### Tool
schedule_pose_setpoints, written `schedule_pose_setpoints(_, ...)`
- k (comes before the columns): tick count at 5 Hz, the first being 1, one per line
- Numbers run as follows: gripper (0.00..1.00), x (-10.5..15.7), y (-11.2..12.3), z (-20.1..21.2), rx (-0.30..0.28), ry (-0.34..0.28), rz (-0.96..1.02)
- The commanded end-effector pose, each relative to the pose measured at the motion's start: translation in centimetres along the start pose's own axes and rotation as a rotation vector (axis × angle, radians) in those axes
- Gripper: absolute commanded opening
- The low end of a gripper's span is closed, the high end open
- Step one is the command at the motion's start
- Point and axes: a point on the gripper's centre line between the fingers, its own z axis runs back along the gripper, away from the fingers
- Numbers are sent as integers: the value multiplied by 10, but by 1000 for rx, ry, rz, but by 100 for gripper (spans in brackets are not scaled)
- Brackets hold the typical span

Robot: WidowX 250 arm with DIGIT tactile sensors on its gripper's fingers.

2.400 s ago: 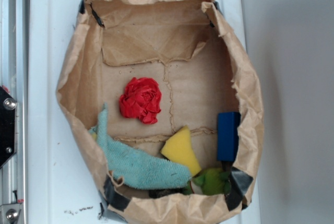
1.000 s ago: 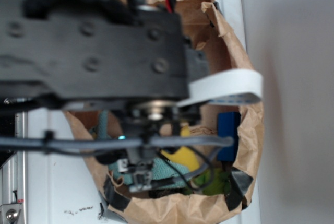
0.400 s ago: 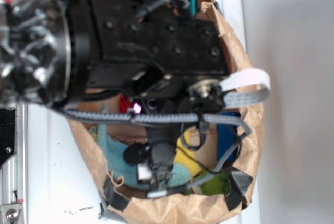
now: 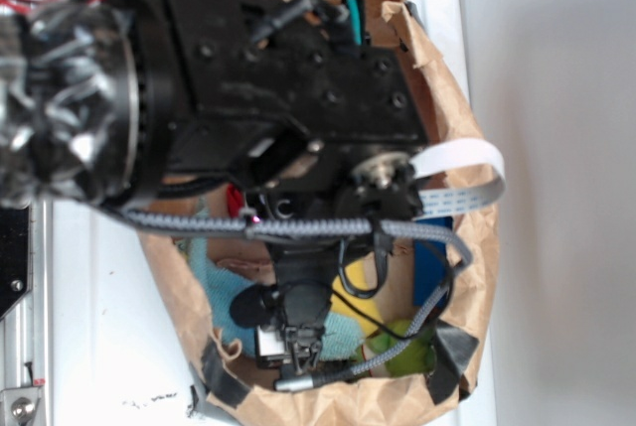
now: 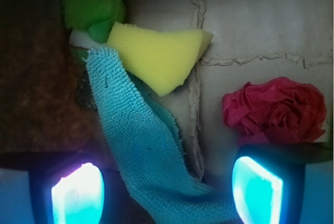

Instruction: Grab the blue cloth.

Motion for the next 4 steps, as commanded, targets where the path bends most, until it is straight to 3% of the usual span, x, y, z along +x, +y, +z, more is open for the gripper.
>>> schedule_pose_setpoints(1, 100, 2, -3, 6, -3, -26, -10)
schedule_pose_setpoints(4, 100, -6, -9, -45, 17, -44, -111)
